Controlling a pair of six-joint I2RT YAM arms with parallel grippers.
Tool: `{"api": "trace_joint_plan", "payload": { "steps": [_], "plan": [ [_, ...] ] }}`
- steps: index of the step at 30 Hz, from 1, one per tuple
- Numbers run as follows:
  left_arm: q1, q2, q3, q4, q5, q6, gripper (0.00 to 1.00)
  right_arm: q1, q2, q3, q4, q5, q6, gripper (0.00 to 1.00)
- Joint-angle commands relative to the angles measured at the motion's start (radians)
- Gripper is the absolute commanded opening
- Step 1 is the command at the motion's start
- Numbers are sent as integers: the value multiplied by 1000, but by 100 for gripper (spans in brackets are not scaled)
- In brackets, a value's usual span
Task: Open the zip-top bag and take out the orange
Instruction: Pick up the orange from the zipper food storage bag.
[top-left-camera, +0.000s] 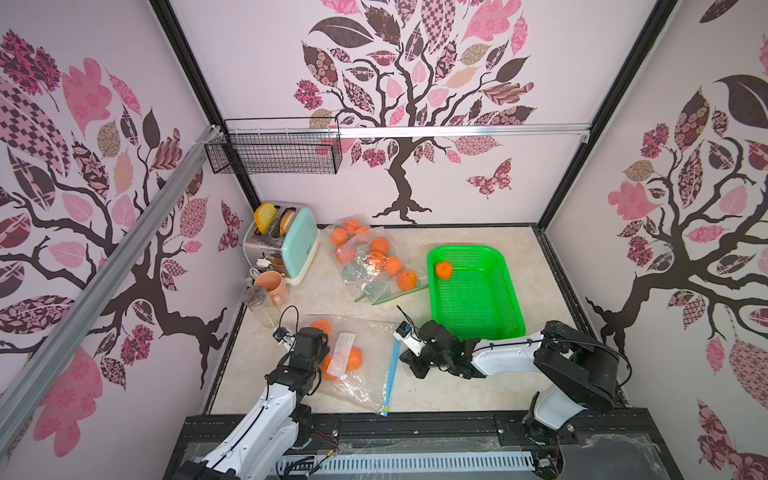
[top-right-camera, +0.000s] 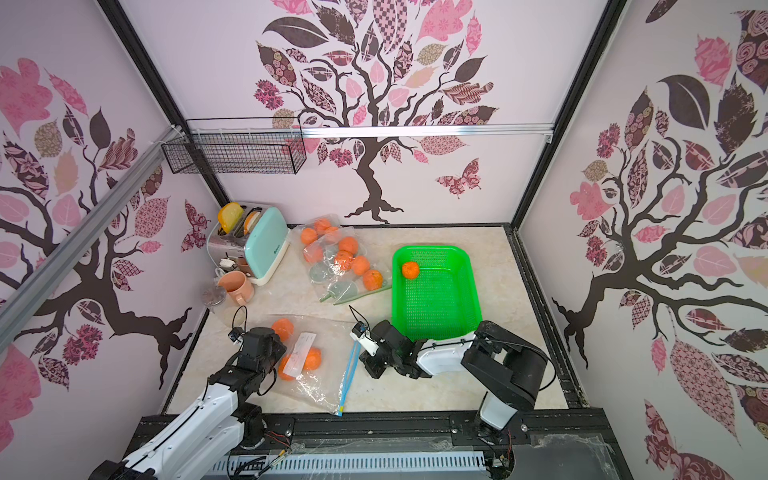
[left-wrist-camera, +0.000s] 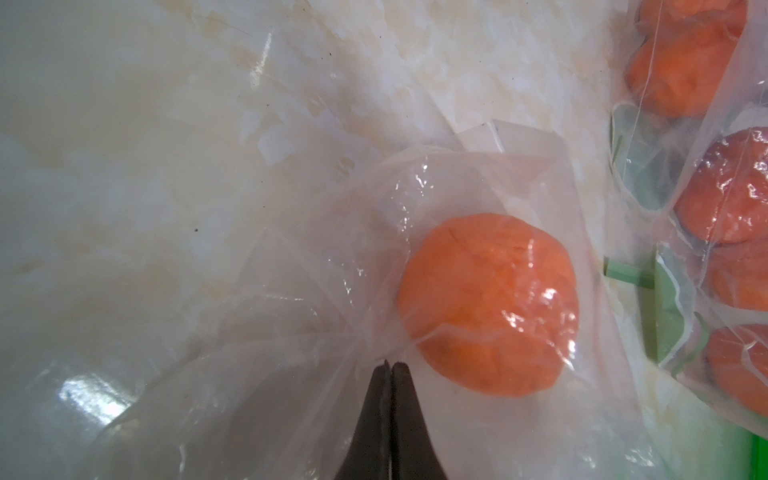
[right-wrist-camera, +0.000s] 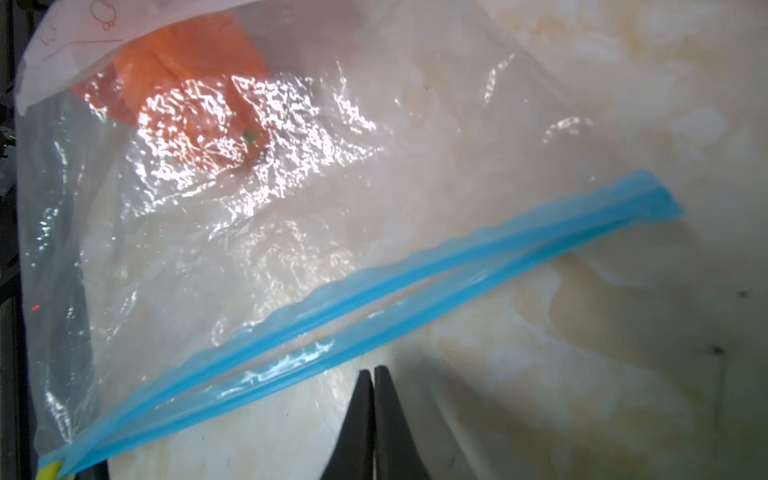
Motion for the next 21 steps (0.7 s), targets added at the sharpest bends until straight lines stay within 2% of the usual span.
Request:
{"api": "trace_joint_plan", "payload": {
  "steps": [1,15,21],
  "plan": [
    [4,-7,7,0,6,18,0,2,18,26,64,-35,-12,7],
    [4,31,2,39,56,10,0,8,130,80,159,-160,-39,12],
    [3,42,-6,67,100,17,0,16,193,86,258,-229,-60,23]
  ]
}}
